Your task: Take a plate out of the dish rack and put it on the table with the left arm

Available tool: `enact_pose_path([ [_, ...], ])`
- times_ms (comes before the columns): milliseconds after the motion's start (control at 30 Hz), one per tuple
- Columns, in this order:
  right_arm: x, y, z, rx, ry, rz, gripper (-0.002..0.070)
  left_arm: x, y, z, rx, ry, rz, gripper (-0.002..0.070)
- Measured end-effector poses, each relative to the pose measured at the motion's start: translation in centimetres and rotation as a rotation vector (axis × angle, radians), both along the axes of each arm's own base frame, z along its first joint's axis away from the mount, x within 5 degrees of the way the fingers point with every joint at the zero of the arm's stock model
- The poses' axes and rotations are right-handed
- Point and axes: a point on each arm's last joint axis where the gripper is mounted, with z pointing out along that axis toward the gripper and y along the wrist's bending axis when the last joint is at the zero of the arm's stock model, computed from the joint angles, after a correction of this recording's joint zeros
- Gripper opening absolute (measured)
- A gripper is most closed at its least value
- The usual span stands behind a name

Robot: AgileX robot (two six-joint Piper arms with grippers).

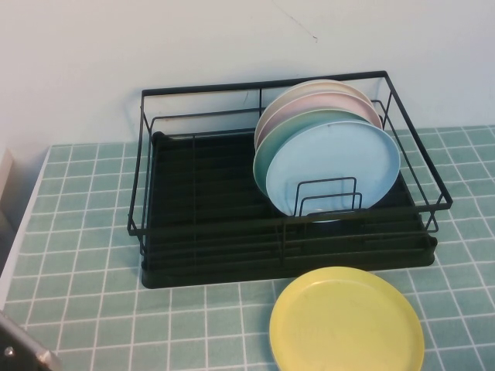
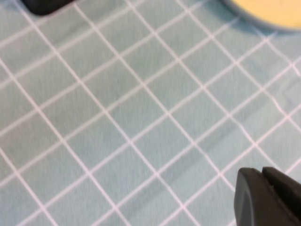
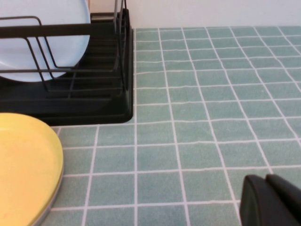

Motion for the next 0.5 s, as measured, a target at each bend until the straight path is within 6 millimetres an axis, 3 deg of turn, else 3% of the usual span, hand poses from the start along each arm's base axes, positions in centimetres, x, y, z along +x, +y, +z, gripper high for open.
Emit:
enact_pose_path([
  [233,0.0,0.0,0.0,0.000,0.000,0.000,-0.0001,-1.1,0.8,-0.2,0.030,0.065,0.015,-0.0001],
  [500,0.0,0.0,0.0,0.000,0.000,0.000,-0.0001,-2.3,3.5,1.2,-0.035,-0.133,0.271,-0.0001],
])
